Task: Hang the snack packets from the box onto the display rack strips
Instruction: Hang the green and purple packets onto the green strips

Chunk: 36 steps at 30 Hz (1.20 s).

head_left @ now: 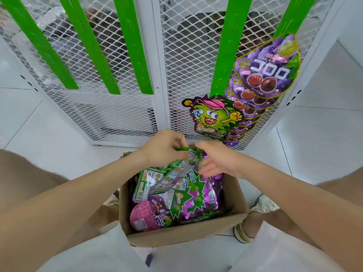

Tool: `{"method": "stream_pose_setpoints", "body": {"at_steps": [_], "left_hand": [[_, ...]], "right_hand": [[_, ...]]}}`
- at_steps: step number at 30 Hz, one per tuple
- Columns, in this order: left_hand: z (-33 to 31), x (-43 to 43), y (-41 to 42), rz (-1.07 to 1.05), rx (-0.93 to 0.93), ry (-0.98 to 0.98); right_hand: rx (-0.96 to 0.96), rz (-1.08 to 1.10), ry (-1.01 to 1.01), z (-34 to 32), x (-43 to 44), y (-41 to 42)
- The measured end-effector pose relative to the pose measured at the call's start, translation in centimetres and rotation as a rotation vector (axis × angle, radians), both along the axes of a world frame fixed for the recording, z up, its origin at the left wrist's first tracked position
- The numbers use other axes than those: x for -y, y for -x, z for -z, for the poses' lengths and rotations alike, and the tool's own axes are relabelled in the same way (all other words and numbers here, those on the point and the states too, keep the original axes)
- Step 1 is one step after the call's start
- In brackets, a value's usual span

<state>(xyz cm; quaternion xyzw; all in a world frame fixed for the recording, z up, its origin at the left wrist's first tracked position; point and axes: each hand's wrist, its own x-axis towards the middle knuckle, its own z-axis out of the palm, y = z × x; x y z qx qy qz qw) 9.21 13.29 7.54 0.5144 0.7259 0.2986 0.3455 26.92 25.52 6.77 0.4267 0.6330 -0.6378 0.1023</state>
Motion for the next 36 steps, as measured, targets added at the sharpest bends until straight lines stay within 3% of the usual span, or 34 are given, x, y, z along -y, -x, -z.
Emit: {"method": "stream_pose_setpoints", "body": {"at_steps": [3, 5, 7, 11, 15, 18, 24, 27, 31, 36], "left_hand": [[-1.3, 0.8, -2.6, 0.037, 0.248, -0.017], [-1.9, 1.2, -3.3, 0.097, 0.293, 0.031], [-2.3, 1.1, -3.1, 0.082, 0.169, 0.055], [-2.4, -0.1, -1.4, -0.220, -0.274, -0.154], [-3.3, -2.3, -0.1, -0.165, -0.328, -0.212], [-5.2, -5.1, 0.5, -0.103, -0.297, -0.257], [-7.7, -10.9, -0.7, -0.203, -0.101, -0.379], [-7.4, -12.5, -1.5, -0.296, -0.125, -0.427], [-7.2, -13.0, -1.1, -0.313, -0.060, -0.384], [-7.7, -11.2, -0.2, -0.277, 0.048, -0.291]], "right_hand": [[-0.216, 0.148, -0.059, -0.5, 0.0, 0.7], [-0.222, 0.136, -0.243, -0.6, -0.5, 0.5], [-0.180, 0.021, -0.459, -0.7, -1.1, 0.0], [-0.182, -0.066, -0.504, -2.7, -2.3, -0.8], [-0.179, -0.169, -0.799, -4.9, -3.5, -1.1], [-0.181, -0.120, -1.045, -5.9, -4.8, -1.3], [-0.256, -0.065, -0.980, -8.2, -8.0, -0.8], [-0.233, -0.074, -0.933, -8.3, -8.4, -0.7], [-0.340, 0.180, -0.914, -8.2, -8.8, -0.2], [-0.429, 0.243, -1.002, -8.9, -7.9, 0.5]]}}
